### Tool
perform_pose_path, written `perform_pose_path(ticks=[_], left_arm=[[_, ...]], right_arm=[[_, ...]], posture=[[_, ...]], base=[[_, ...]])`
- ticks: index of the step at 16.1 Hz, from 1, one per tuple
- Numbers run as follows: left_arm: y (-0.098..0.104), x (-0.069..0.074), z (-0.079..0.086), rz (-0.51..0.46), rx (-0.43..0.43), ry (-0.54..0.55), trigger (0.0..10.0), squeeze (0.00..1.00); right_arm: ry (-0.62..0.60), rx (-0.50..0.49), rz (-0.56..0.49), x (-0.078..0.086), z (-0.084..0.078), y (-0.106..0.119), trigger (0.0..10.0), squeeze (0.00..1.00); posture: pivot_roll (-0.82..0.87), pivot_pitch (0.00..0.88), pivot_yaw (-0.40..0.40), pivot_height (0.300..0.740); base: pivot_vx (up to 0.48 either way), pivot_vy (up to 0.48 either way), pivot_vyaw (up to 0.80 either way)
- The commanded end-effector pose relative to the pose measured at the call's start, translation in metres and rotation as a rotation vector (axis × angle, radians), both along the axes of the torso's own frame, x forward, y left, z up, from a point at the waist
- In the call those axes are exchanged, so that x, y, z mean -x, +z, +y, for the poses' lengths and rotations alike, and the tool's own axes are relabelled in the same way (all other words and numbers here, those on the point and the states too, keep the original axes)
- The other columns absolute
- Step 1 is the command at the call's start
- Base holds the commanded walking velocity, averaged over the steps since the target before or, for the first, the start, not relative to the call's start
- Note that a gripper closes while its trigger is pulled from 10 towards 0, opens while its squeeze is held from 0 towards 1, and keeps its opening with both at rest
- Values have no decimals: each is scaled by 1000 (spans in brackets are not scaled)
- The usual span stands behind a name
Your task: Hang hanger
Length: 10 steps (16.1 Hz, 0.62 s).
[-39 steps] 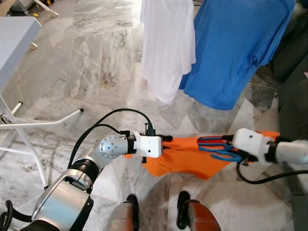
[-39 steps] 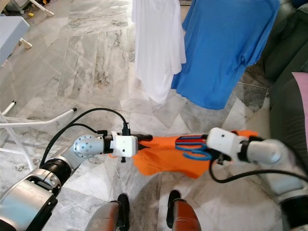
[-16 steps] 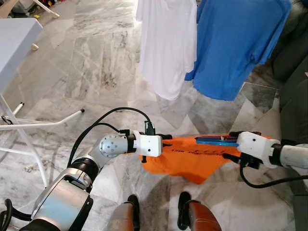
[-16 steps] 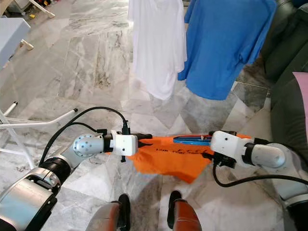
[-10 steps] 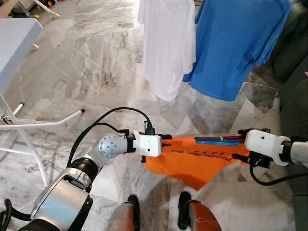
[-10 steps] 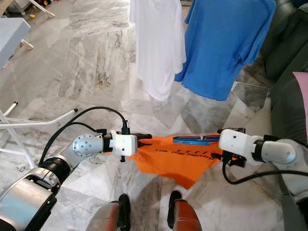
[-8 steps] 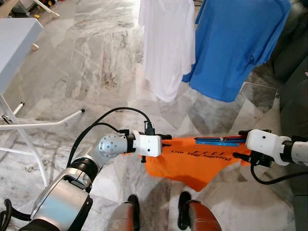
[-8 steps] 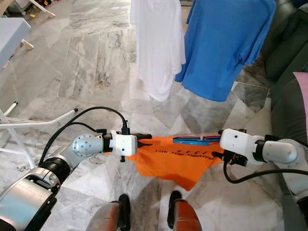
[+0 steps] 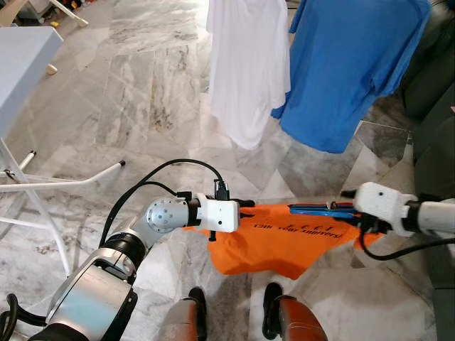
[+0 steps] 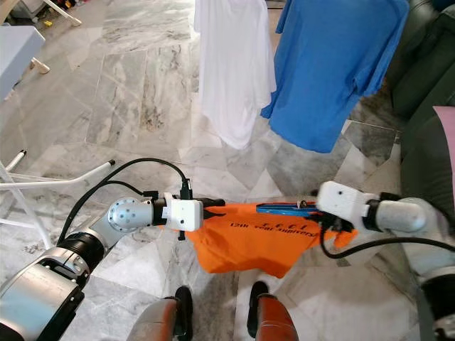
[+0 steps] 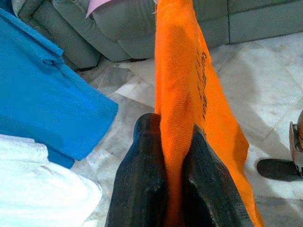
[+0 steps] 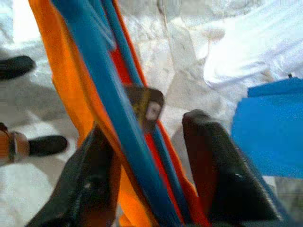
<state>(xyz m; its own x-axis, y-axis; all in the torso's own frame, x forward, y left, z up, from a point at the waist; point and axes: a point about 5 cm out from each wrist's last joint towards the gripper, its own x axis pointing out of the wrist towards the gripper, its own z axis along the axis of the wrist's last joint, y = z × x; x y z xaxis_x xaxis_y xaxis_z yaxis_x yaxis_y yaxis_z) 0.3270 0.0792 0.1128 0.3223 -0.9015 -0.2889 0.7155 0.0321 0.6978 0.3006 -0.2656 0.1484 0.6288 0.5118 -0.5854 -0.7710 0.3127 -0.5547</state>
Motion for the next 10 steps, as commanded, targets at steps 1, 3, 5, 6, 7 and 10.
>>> perform_pose_path(ticks=[1, 3, 5, 6, 7, 10], left_arm=[[-1, 3, 2, 3, 20, -4, 0, 0], [-1, 2, 2, 2, 22, -4, 0, 0], [-1, 2, 1, 1, 24, -2, 0, 0], [-1, 2, 1, 1, 25, -2, 0, 0], [0, 2, 1, 0, 26, -1, 0, 0], [0, 1, 0, -2, 28, 2, 0, 0]], right_arm=[[17, -10, 37, 4, 2, -7, 0, 0], [22, -24, 55, 6, 4, -12, 0, 0], [24, -31, 71, 7, 4, -16, 0, 0], [24, -32, 71, 7, 4, -16, 0, 0], [26, -36, 74, 8, 5, -17, 0, 0], [26, -48, 74, 8, 7, -19, 0, 0]], posture=[[-181, 285, 107, 740], [-180, 285, 105, 740], [-180, 283, 104, 740], [-180, 283, 104, 740], [-180, 282, 103, 740], [-182, 279, 99, 740]], base=[[0, 0, 0], [0, 0, 0], [0, 0, 0], [0, 0, 0], [0, 0, 0], [0, 0, 0]])
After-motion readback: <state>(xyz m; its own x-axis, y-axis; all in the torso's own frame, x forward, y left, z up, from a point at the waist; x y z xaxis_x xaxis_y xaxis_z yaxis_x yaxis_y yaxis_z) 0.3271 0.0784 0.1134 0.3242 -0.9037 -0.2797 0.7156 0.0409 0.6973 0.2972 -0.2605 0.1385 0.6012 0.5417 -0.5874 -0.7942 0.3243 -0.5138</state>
